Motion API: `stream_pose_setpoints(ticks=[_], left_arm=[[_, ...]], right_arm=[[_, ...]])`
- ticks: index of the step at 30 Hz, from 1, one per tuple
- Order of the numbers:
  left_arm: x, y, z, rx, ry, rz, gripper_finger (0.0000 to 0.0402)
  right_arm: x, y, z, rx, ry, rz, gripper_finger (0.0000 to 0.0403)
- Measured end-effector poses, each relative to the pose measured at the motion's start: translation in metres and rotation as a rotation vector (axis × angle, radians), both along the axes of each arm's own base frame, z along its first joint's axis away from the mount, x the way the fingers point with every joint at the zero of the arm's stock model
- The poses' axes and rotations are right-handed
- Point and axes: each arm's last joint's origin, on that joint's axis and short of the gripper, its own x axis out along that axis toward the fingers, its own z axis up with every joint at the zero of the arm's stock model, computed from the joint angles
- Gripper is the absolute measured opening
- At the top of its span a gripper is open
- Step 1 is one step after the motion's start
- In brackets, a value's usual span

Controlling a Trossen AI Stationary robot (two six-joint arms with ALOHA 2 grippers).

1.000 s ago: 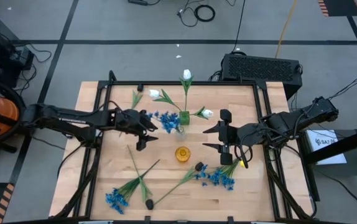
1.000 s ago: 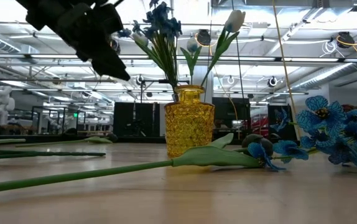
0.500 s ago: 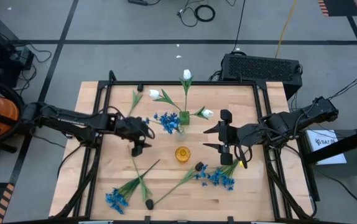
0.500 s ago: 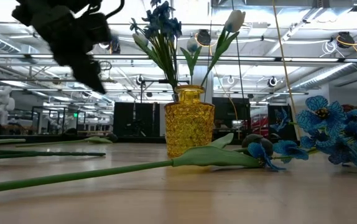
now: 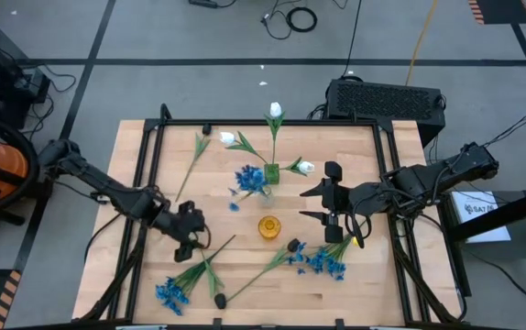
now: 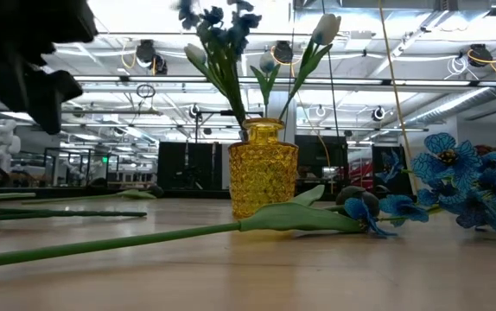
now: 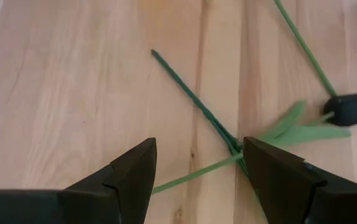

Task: Sort flowers into vase by color
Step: Put the right blue flower into the transparent vase

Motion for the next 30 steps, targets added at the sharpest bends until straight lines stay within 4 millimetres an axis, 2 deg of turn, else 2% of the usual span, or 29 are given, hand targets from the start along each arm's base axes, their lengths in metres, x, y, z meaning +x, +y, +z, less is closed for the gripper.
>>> stream_pose_setpoints(ticks=[6, 13, 17, 22, 30], left_arm=[[-0.006, -0.017, -0.007, 0.063, 0.012, -0.118, 0.0247], [0.0, -0.025, -0.03, 0.148, 0.109, -0.157, 0.0247], [0.005, -0.025, -0.041, 0.221, 0.134, -0.089, 0.0247], [0.01, -0.014, -0.04, 0.305, 0.08, 0.091, 0.0247], [0.015, -0.004, -0.04, 0.324, 0.072, 0.163, 0.0247]], right_arm=[[0.0, 0.0, 0.0, -0.005, 0.0, 0.003, 0.0192], [0.0, 0.0, 0.0, -0.019, 0.003, 0.019, 0.0192], [0.0, 0.0, 0.0, -0.036, 0.005, 0.028, 0.0192], [0.0, 0.0, 0.0, -0.063, 0.007, 0.041, 0.0192], [0.0, 0.0, 0.0, -0.065, 0.007, 0.041, 0.0192]])
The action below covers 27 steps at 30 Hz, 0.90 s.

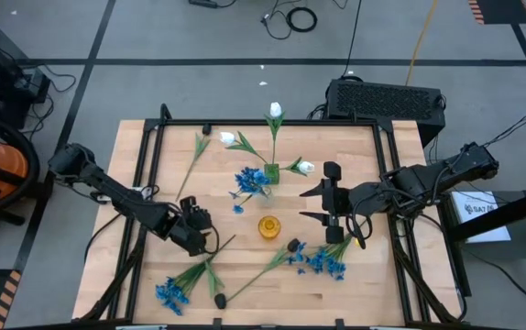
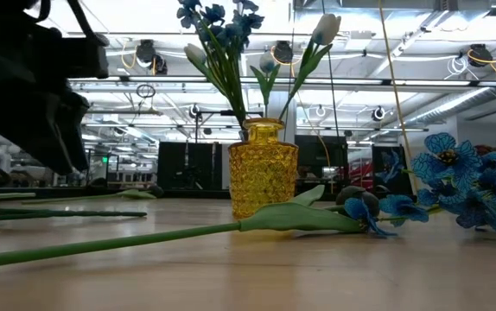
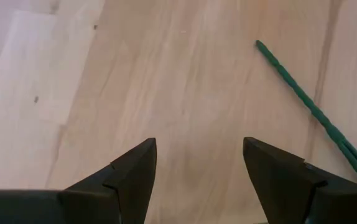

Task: Sort flowers into vase by color
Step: Put the right blue flower into the transparent vase

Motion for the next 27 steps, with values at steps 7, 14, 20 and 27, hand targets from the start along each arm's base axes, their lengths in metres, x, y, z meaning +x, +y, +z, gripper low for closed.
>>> stream_pose_setpoints(ticks=[7, 14, 20, 27], left_arm=[[0.008, -0.01, 0.004, -0.059, -0.076, -0.11, 0.0247], [0.009, -0.019, 0.008, -0.069, -0.146, -0.149, 0.0247], [0.011, -0.022, 0.01, -0.039, -0.201, -0.136, 0.0247], [0.012, -0.022, 0.011, -0.036, -0.216, -0.136, 0.0247]], right_arm=[[0.0, 0.003, -0.004, 0.034, 0.025, -0.01, 0.0192], [-0.01, 0.026, -0.036, 0.076, 0.289, -0.042, 0.0192], [-0.033, 0.055, -0.06, 0.152, 0.525, -0.108, 0.0192], [-0.053, 0.083, -0.094, 0.175, 0.79, -0.12, 0.0192]])
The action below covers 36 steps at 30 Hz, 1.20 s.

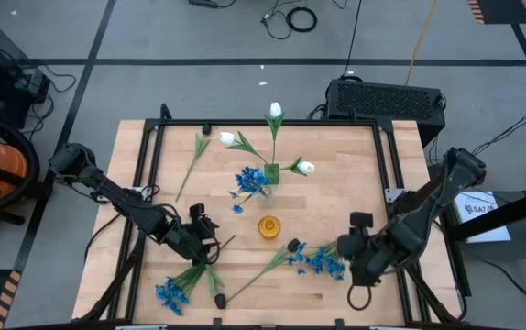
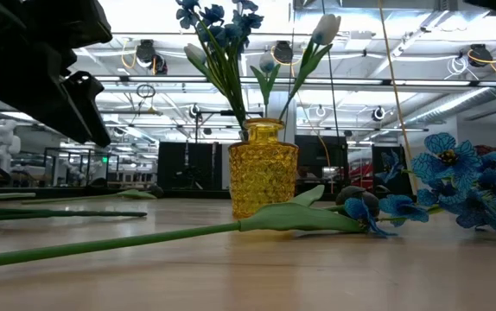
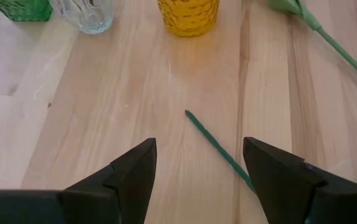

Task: Sort flowers into vase by color
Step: Put the right blue flower into the transparent vase

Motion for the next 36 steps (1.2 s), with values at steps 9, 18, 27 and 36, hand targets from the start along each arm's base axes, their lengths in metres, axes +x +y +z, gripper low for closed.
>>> stream_pose_setpoints(ticks=[9, 18, 27, 36], left_arm=[[0.0, 0.001, 0.0, 0.03, -0.006, -0.01, 0.0247], [0.001, 0.001, 0.0, 0.069, -0.001, -0.052, 0.0247], [0.001, 0.001, 0.0, 0.063, -0.003, -0.045, 0.0247], [0.001, 0.001, 0.0, 0.074, -0.001, -0.058, 0.0247]], right_arm=[[-0.013, -0.011, -0.078, -0.078, 0.181, 0.061, 0.0229], [-0.011, -0.038, -0.131, -0.06, 0.16, 0.104, 0.0272], [-0.011, -0.043, -0.148, -0.037, 0.107, 0.151, 0.0257], [-0.014, -0.045, -0.154, -0.02, 0.103, 0.165, 0.0133]])
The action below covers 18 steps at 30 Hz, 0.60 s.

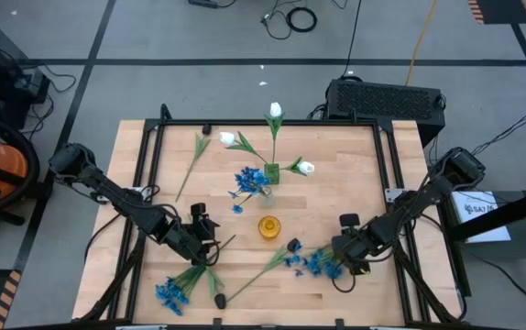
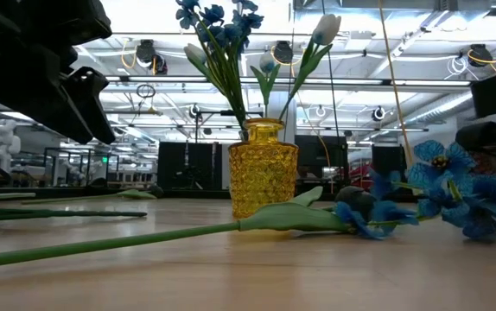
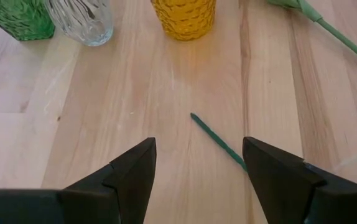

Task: Sort flowers into vase by color
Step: Put the right blue flower into the transparent vase

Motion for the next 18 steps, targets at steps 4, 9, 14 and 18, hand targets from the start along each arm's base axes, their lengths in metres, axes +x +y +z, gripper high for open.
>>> stream_pose_setpoints(ticks=[4, 9, 14, 18], left_arm=[[0.0, 0.0, 0.0, 0.004, -0.003, 0.003, 0.0247], [0.0, 0.0, 0.0, 0.005, -0.003, 0.004, 0.0247], [0.0, 0.0, 0.0, 0.006, -0.004, 0.005, 0.0247], [0.0, 0.0, 0.0, 0.01, -0.005, 0.007, 0.0247]], right_arm=[[0.001, 0.001, 0.0, 0.005, -0.009, 0.019, 0.0059], [0.0, 0.002, 0.0, -0.005, -0.02, 0.02, 0.0008], [-0.001, 0.01, 0.007, -0.02, -0.01, 0.046, 0.0007], [0.001, 0.018, 0.031, -0.008, -0.014, 0.04, 0.0003]])
